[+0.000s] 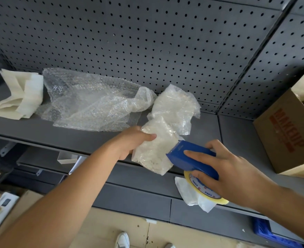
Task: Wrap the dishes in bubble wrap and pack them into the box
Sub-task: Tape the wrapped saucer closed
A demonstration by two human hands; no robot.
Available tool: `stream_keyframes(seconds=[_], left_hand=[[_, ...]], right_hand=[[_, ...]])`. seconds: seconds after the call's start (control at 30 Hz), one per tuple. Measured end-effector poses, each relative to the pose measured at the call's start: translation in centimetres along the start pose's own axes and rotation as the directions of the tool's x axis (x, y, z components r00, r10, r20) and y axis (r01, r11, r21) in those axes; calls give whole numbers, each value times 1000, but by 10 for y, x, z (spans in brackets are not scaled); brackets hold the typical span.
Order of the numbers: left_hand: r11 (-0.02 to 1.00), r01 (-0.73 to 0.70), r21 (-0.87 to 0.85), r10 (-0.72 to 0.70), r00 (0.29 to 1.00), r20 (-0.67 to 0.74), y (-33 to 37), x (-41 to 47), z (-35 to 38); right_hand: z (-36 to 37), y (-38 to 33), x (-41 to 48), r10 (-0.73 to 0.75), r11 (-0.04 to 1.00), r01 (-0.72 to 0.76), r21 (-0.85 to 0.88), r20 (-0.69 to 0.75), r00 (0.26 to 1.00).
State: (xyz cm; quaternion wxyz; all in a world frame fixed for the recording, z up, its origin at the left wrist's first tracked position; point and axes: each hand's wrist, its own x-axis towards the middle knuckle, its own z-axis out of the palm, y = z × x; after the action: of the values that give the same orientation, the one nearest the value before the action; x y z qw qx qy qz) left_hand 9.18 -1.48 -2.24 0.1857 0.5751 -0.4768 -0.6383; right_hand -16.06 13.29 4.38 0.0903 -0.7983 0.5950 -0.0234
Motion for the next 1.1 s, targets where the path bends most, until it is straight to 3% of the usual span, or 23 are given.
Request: stream_keyframes(seconds=[0.23,0.67,0.87,1.1], left_hand=[[903,-56,-426,36,998,-55,-8,-20,-1],[806,-213,-553,154,976,-151,16,-36,-15],[755,-208,-622,193,977,-92,18,-43,-22],[615,-62,-786,264,955,131,23,-55,-7]], right_hand=[[-28,-1,0,-80,997,80,6,-75,994],[-73,0,-5,-180,983,181,-7,-154,972],[-80,7,-16,-206,978,210,0,-199,958],[-69,22,-22,-319,928,367,72,-358,877]])
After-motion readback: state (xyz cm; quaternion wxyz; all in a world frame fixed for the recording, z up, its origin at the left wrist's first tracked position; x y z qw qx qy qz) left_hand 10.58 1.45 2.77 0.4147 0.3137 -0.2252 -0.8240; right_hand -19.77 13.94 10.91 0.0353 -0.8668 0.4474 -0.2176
